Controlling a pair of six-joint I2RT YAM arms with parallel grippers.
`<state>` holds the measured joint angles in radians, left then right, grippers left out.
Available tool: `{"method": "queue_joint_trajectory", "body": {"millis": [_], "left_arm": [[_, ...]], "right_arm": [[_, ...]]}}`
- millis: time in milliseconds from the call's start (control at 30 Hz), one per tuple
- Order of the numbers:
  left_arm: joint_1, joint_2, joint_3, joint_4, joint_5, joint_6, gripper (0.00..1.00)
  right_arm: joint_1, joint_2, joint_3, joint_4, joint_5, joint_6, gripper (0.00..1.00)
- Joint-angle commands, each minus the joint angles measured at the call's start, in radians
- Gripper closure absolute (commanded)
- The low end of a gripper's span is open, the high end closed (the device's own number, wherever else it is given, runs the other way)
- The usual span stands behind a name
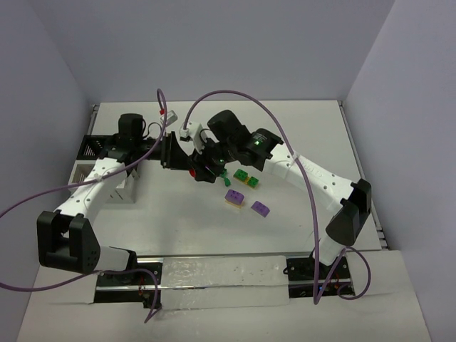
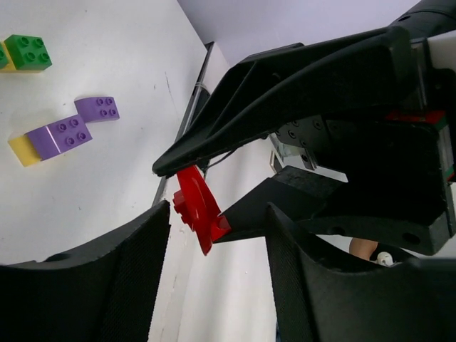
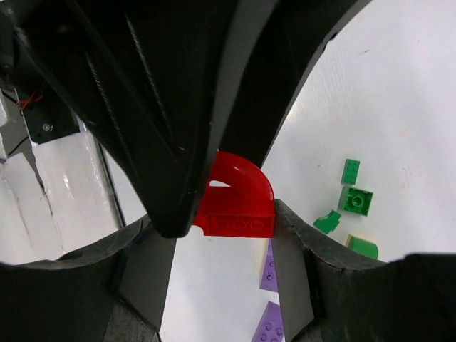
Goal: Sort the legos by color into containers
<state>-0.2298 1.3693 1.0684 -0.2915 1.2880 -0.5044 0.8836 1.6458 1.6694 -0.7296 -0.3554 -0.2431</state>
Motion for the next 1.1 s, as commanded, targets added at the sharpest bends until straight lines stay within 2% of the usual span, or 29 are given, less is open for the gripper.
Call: {"method": "queue_joint_trajectory", "body": {"millis": [0,100,167,233,267,300,367,433,500,533,600,633,733,833,933,1000,1067], "left_arm": [[-0.011,-0.013,-0.007,0.055,0.028,-0.02,0.43],[-0.011,-0.01,-0.001,0.048,0.025,-0.014,0.51],[-0.013,-0.009,0.004,0.034,0.022,0.001,0.64],[-0.011,-0.011,0.002,0.036,0.022,0.0,0.72],[-0.011,-0.013,0.0,0.036,0.024,0.002,0.81],[-0.011,-0.017,-0.003,0.035,0.025,0.002,0.87],[-0.005,-0.026,-0.003,0.027,0.016,0.013,0.99],[0.005,-0.039,0.003,0.001,0.003,0.037,1.0],[0.029,-0.05,0.016,-0.034,-0.014,0.069,1.0],[0.047,-0.054,0.033,-0.061,-0.033,0.094,1.0],[0.076,-0.057,0.079,-0.132,-0.09,0.157,1.0],[0.091,-0.043,0.104,-0.213,-0.137,0.227,1.0],[0.122,-0.011,0.225,-0.341,-0.326,0.342,1.0],[0.186,0.015,0.321,-0.442,-0.455,0.441,1.0],[0.243,-0.027,0.33,-0.467,-0.616,0.459,1.0],[0.309,-0.064,0.331,-0.477,-0.782,0.475,1.0],[0.347,-0.077,0.345,-0.514,-0.853,0.492,1.0]], "right_arm": [[0.018,0.009,0.07,0.006,0.012,-0.015,0.66],[0.027,0.014,0.081,0.0,0.01,-0.015,0.66],[0.029,0.011,0.08,0.004,0.016,-0.013,0.66],[0.031,0.009,0.081,0.003,0.019,-0.012,0.64],[0.031,0.01,0.081,0.001,0.021,-0.012,0.62],[0.031,0.011,0.081,0.0,0.026,-0.012,0.6],[0.031,0.009,0.079,-0.004,0.034,-0.009,0.42],[0.031,0.005,0.076,-0.005,0.043,-0.001,0.26],[0.029,0.002,0.074,-0.005,0.061,0.013,0.05],[0.022,-0.002,0.073,-0.006,0.06,0.02,0.01],[0.001,-0.009,0.074,-0.012,0.052,0.032,0.0],[-0.01,-0.013,0.081,-0.015,0.03,0.035,0.0],[-0.07,-0.027,0.1,-0.037,-0.042,0.045,0.0],[-0.145,-0.041,0.12,-0.075,-0.094,0.043,0.0],[-0.217,-0.054,0.103,-0.09,-0.115,0.036,0.0],[-0.27,-0.057,0.072,-0.106,-0.135,0.035,0.0],[-0.32,-0.059,0.044,-0.11,-0.135,0.034,0.0]]}}
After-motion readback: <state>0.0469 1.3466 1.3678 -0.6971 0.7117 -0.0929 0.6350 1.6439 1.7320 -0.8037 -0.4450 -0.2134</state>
